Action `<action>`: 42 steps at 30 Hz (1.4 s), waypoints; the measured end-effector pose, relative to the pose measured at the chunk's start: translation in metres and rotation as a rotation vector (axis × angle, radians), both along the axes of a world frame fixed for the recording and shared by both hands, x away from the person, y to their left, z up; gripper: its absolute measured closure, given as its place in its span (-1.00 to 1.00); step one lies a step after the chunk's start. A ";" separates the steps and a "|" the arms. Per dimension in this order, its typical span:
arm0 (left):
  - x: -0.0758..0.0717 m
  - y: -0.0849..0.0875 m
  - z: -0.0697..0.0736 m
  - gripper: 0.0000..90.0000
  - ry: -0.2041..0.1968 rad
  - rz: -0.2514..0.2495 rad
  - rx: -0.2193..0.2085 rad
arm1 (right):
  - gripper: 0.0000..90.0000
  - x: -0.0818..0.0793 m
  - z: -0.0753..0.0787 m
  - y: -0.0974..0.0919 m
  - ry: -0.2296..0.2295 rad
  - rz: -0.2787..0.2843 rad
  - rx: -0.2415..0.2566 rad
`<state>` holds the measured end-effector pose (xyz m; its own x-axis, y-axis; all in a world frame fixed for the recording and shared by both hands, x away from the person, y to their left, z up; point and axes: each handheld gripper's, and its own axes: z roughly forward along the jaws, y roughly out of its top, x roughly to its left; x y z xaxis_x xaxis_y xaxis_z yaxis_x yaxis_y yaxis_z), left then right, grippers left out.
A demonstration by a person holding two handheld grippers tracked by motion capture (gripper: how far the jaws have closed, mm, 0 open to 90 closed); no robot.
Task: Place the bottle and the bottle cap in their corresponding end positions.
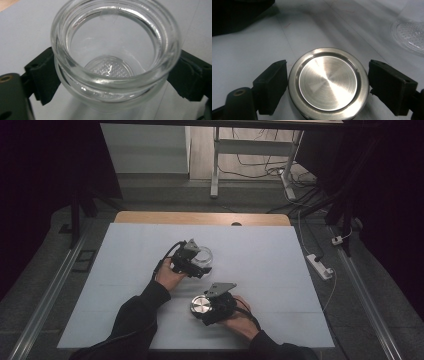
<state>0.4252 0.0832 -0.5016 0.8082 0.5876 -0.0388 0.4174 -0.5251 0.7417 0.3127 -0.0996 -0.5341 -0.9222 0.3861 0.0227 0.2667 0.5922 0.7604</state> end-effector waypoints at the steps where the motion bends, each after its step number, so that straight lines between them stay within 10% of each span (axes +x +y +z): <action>1: 0.000 0.000 0.001 -0.84 0.003 -0.002 0.000 | -0.65 0.000 0.000 0.000 0.000 0.001 0.000; 42: -0.038 0.041 0.022 -1.00 0.058 -0.047 -0.139 | -1.00 -0.003 0.029 -0.021 0.012 -0.043 0.121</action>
<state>0.3877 0.1241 -0.4798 0.8287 0.5350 -0.1645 0.4390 -0.4390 0.7840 0.3098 -0.1201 -0.5054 -0.9043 0.4188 0.0822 0.2991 0.4845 0.8221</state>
